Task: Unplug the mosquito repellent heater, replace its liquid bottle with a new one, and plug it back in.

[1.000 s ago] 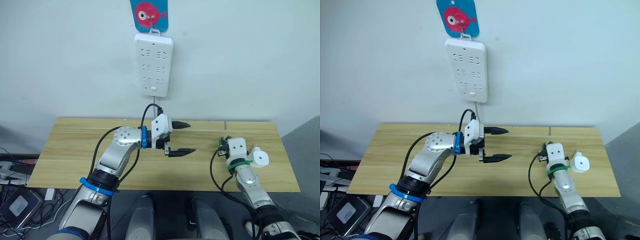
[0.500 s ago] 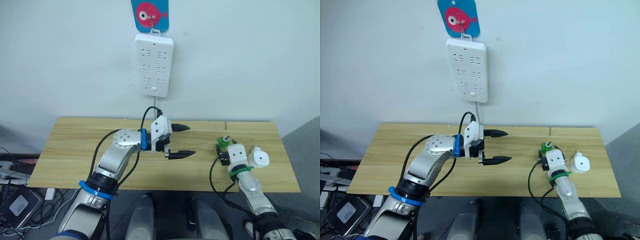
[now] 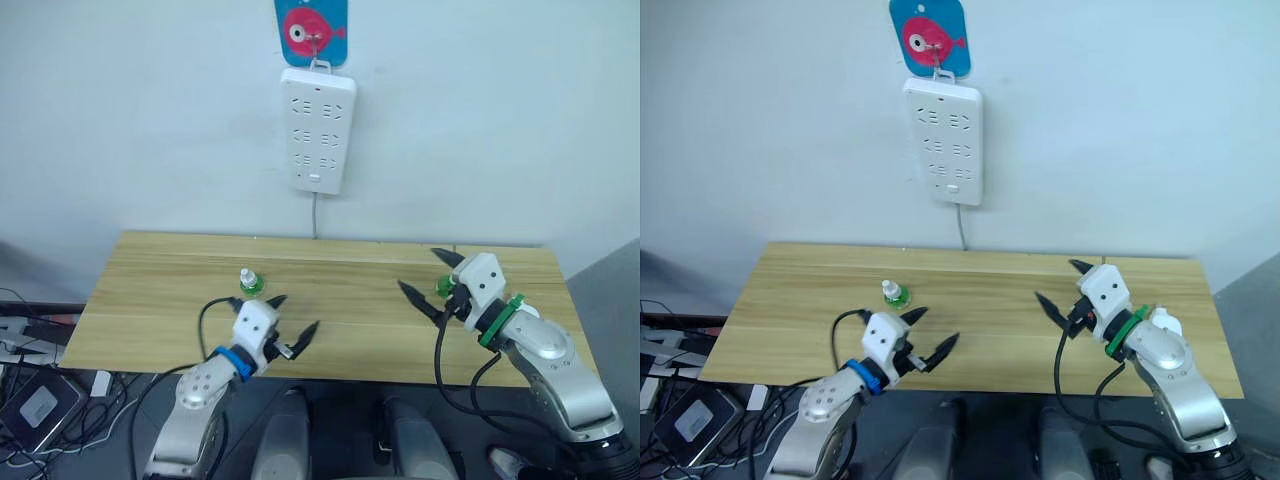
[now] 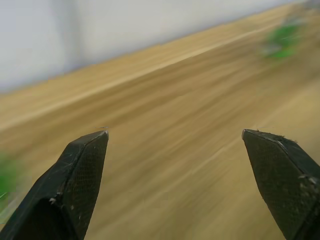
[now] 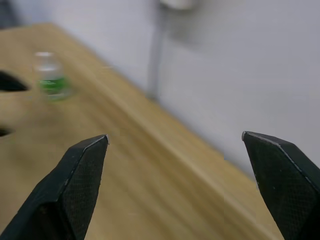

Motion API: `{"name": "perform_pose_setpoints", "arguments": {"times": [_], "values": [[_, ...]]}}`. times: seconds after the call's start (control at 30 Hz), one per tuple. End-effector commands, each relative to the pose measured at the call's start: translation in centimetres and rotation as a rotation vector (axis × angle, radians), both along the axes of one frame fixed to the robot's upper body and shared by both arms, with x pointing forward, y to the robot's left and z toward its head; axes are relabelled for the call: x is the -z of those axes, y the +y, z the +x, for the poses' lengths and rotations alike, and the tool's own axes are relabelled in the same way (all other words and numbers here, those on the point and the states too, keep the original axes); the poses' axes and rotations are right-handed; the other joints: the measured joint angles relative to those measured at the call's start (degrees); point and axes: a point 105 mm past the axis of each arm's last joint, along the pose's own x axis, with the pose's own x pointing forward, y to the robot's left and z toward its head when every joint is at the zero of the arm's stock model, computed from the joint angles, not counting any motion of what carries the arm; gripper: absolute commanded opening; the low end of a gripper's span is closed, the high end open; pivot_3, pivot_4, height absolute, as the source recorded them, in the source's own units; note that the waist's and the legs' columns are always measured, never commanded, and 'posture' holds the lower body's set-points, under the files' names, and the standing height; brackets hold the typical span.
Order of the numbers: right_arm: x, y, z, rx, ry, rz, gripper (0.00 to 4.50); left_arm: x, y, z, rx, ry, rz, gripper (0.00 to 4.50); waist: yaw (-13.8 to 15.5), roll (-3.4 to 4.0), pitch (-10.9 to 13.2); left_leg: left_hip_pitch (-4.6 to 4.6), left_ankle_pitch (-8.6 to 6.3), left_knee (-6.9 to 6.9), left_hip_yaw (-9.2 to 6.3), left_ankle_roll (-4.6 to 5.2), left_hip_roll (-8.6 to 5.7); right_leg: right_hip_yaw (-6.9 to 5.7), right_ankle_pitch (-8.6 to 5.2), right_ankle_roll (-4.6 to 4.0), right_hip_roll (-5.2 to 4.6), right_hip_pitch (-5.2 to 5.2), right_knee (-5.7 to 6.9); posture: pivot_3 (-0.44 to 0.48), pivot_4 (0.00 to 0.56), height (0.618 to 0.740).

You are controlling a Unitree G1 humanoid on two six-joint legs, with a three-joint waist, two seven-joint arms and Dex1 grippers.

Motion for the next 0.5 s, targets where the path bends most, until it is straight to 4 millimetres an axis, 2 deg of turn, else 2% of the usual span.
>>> {"name": "perform_pose_setpoints", "arguments": {"times": [0.03,0.13,0.23,0.5], "values": [[-1.4,1.5,-1.1,-0.143,0.000,-0.034,4.47,0.5,2.6,0.0,-0.213,-0.028,-0.028,4.50,0.54,-0.01,0.01,-0.01,0.00,0.00,0.03,0.00,0.00,-0.02,0.00,0.01,-0.01,0.00,0.00,0.319,0.263,0.740],[-1.9,1.7,-1.1,-0.177,0.027,-0.031,4.47,0.7,2.4,0.6,-0.237,-0.050,-0.080,4.50,2.21,-0.06,0.02,-0.03,0.00,0.01,0.08,0.00,-0.02,-0.05,0.01,0.04,-0.06,0.03,-0.06,0.335,0.270,0.740],[-2.3,2.3,-1.5,-0.217,0.050,-0.031,4.47,1.3,2.1,2.1,-0.235,-0.050,-0.140,4.50,3.72,-0.08,0.03,-0.06,0.00,0.01,0.10,0.00,-0.02,-0.08,0.01,0.05,-0.05,0.03,-0.11,0.335,0.281,0.740],[-3.3,2.1,-2.2,-0.234,0.086,-0.071,4.47,2.8,0.7,6.3,-0.213,-0.044,-0.200,4.50,5.04,-0.20,0.10,-0.09,-0.01,0.00,0.12,0.00,-0.03,-0.09,0.01,0.06,-0.03,0.02,-0.13,0.293,0.292,0.740]]}}
